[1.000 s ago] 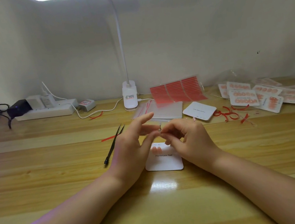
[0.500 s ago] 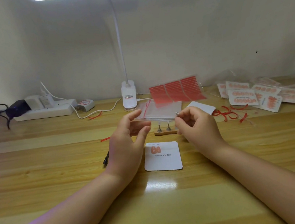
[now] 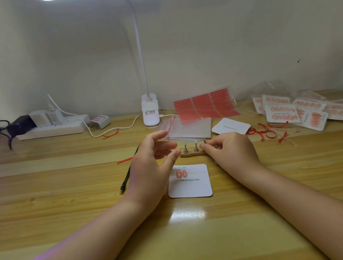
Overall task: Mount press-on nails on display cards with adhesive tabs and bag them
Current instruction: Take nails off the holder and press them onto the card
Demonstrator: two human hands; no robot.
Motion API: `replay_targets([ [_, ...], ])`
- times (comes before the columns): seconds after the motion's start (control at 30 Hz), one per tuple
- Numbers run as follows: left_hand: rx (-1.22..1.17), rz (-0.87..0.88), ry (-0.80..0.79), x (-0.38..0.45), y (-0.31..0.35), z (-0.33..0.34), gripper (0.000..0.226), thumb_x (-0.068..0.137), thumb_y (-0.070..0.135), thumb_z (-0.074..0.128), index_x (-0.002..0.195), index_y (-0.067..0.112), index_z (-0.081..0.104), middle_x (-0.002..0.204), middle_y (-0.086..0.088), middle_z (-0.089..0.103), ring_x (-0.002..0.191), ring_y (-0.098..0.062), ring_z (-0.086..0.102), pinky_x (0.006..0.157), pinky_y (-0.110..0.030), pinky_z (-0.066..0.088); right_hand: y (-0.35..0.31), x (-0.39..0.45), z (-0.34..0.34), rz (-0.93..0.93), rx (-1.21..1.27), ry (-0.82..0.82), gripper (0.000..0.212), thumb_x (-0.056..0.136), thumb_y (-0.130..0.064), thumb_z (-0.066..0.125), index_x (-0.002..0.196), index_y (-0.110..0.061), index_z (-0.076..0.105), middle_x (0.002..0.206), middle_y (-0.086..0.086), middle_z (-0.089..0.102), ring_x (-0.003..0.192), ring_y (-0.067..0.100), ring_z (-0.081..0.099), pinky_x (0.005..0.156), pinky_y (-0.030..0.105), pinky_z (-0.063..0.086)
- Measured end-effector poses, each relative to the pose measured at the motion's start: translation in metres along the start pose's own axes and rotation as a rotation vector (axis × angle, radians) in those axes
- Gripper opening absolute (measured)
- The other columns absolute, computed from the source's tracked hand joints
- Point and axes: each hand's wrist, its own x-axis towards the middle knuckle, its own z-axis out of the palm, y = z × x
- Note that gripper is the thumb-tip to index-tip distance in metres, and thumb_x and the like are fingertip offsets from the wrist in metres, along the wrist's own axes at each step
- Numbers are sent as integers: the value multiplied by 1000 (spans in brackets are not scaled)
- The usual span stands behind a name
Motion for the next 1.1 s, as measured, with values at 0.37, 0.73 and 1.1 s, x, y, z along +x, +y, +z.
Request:
replay_targets([
  [0.37,-5,0,2,0,0,-1,48,80,16,78,111,41,51,95,17,69,94,1,64,82,-10,47,-7,-9,-6,-107,-142,22,19,83,-26,60,73,-14,71,58,-5,61,60,17,59,56,27,48],
  [0.73,32,201,-90,-5,4,-2,54,76,7,79,120,25,52,98,12,67,93,-5,68,86,-23,54,-32,-28,-6,-132,574,-268,19,87,-22,70,75,-9,76,47,-9,55,49,4,49,52,17,38],
  [1.1,8,193,-158,-4,5,-2,55,76,-2,78,124,15,54,99,0,70,93,-9,69,86,-26,55,-28,-22,-12,-85,632,-470,23,93,-17,62,77,-4,70,49,-4,55,42,1,43,47,12,34],
])
